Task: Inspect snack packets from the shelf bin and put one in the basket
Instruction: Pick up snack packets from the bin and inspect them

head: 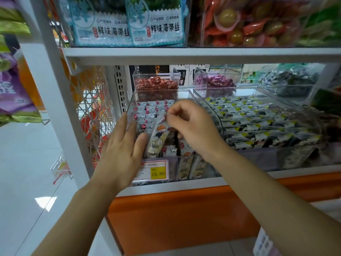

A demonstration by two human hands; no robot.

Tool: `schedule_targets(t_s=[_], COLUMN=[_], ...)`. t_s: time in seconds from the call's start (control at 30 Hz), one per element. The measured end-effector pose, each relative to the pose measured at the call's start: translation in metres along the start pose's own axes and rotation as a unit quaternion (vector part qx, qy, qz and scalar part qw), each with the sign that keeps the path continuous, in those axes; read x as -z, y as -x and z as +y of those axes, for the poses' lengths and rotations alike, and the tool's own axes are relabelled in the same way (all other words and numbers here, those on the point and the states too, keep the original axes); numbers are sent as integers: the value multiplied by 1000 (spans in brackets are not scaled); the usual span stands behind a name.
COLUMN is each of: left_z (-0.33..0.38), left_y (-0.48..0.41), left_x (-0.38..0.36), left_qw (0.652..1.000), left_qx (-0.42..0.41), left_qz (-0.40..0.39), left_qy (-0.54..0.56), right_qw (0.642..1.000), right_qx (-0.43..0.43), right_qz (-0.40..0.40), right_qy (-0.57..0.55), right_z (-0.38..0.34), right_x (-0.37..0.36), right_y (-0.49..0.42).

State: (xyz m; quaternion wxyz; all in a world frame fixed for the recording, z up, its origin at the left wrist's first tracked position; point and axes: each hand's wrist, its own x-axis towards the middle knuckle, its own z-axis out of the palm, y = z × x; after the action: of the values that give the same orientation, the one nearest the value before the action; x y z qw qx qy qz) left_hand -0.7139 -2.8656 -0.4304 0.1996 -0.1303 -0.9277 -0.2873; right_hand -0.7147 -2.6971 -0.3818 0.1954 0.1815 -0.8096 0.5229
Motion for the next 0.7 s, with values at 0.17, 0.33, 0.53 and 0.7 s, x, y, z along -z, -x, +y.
schedule_targets(t_s=[0.17, 0.33, 0.53, 0.7], left_z=[7, 21, 37, 39], left_y=[-6, -6, -4, -5], left_x=[12, 12, 12, 14], left_qw=[997, 994, 977, 922], left_qx=[-40, -92, -10, 90], left_qz=[47, 52, 23, 1], left_qy=[-39, -28, 212, 376], right_qw=[984, 944, 921, 948], right_qx=[-82, -138, -171, -143], right_qz=[57, 77, 34, 29], right_qy=[-147, -291, -349, -283], right_z=[1, 6, 12, 19], right_x=[22, 34, 44, 45], right_y=[6, 11, 16, 22])
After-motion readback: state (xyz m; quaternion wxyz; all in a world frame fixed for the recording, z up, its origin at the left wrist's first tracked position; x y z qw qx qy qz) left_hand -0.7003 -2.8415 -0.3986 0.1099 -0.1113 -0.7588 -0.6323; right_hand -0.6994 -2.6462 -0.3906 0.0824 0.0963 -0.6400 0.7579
